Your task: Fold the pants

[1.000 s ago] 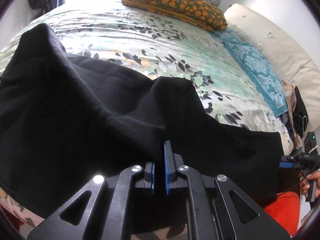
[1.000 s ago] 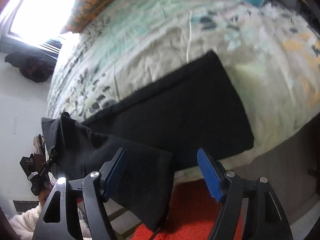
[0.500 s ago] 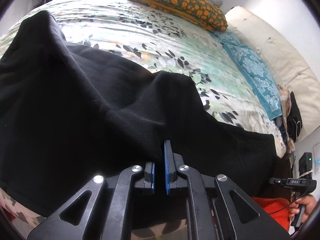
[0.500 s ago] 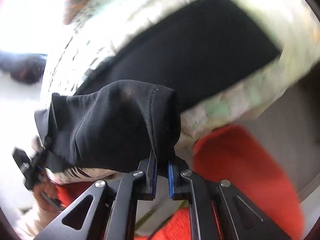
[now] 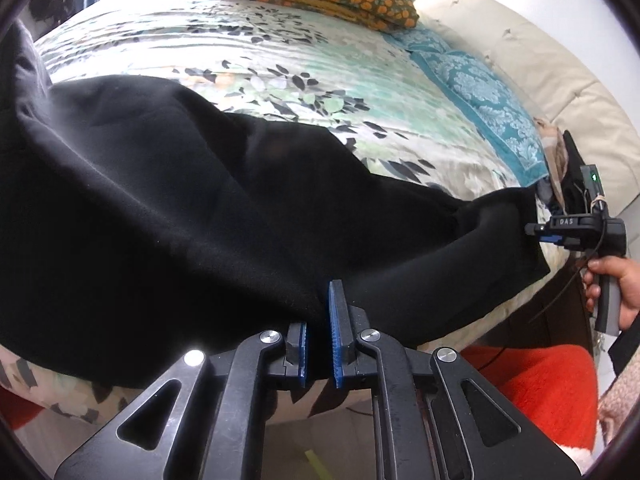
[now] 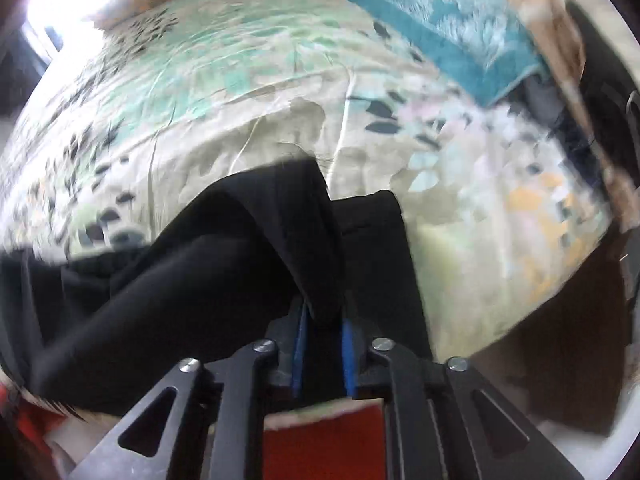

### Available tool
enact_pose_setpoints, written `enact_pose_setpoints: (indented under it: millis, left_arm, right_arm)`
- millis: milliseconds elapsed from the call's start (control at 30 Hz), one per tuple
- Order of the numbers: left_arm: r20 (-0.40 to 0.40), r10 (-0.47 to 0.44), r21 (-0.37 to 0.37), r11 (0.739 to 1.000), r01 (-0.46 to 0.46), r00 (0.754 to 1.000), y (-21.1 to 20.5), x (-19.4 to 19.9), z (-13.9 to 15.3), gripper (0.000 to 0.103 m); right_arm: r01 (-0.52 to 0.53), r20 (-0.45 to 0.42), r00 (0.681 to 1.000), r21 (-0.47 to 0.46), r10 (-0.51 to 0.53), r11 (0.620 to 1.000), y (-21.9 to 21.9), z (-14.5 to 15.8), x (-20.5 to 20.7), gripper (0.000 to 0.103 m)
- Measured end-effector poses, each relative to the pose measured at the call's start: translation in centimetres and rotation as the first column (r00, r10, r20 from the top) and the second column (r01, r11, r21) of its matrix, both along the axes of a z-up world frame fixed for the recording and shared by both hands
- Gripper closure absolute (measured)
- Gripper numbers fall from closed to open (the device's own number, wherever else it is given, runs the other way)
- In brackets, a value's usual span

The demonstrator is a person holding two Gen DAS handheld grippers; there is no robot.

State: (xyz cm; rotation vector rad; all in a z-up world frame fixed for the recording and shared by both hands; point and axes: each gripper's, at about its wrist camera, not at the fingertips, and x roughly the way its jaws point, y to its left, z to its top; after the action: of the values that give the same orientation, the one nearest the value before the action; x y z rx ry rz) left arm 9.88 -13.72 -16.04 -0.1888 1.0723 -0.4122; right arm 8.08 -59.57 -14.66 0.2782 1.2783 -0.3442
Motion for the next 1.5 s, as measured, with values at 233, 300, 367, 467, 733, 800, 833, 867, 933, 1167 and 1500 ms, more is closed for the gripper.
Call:
enact_pose_setpoints:
  millis: [233,300,367,467,733,800,833,867,933,1167,1500]
  left_arm:
    - [-0.010,0.018,-0.018,1.000,-0.018,1.000,0.8,0.2,-0.5,0.095]
    - [-0.012,0.014,-0.020,1.000,-0.014,1.000,0.8,0.2,-0.7,0.095]
    - [-0.020,0.014,-0.024,1.000,-0.014,1.000,1.0,0.3,-0.8,0.095]
    - [-0.019,0.013,-0.030,0.999,-0.014,1.000,1.0,0.4,-0.7,0.095]
    - [-0.017,0.002,-0.036,0.999,-0.003,1.000,1.2,0.6,-0.4,0.095]
    - [-0.023,-0.002,-0.039,0.999,0.001,1.000,1.2,0.5,-0.6,0.093]
    - [-0.024,-0.006,-0.043,0.999,0.005,1.000,1.1,0.4,-0.5,0.092]
    - [-0.024,-0.012,-0.043,0.999,0.011,1.000,0.9,0.3,-0.4,0.091]
    - [-0.035,-0.037,-0.033,0.999,0.035,0.999,0.7,0.0,0.3,0.083]
    - [0.059,0.065,-0.108,0.992,-0.058,0.996,8.6,2.2,7.4,0.036]
    - [-0.106,0.284,-0.020,0.958,-0.288,0.953,22.5,23.9,9.6,0.034]
  right_arm:
    - [0.225,0.184,0.943,0.262,-0.278,0.938,-5.9,1.8,-6.4,0.052]
    - [0.227,0.173,0.938,0.354,-0.302,0.907,-6.2,1.2,-7.8,0.052]
    - [0.205,0.180,0.935,0.432,-0.307,0.878,-5.7,0.3,-8.7,0.052]
    - [0.207,0.182,0.935,0.418,-0.305,0.885,-5.3,-1.1,-8.4,0.052]
    - [0.166,0.129,0.963,0.411,-0.238,0.897,-3.6,-3.3,-7.2,0.091]
    - [0.164,0.182,0.956,0.321,-0.231,0.933,-3.5,-1.6,-7.3,0.092]
    - [0.162,0.211,0.953,0.255,-0.218,0.953,-3.4,-0.4,-7.4,0.092]
    - [0.157,0.226,0.953,0.193,-0.200,0.969,-3.3,0.2,-7.4,0.095]
    - [0.143,0.213,0.963,0.112,-0.164,0.983,-2.9,0.4,-7.2,0.101]
    - [0.183,0.168,0.965,0.123,-0.202,0.975,-3.6,-1.2,-7.1,0.100]
    - [0.181,0.144,0.970,0.112,-0.196,0.977,-3.3,-2.0,-6.8,0.100]
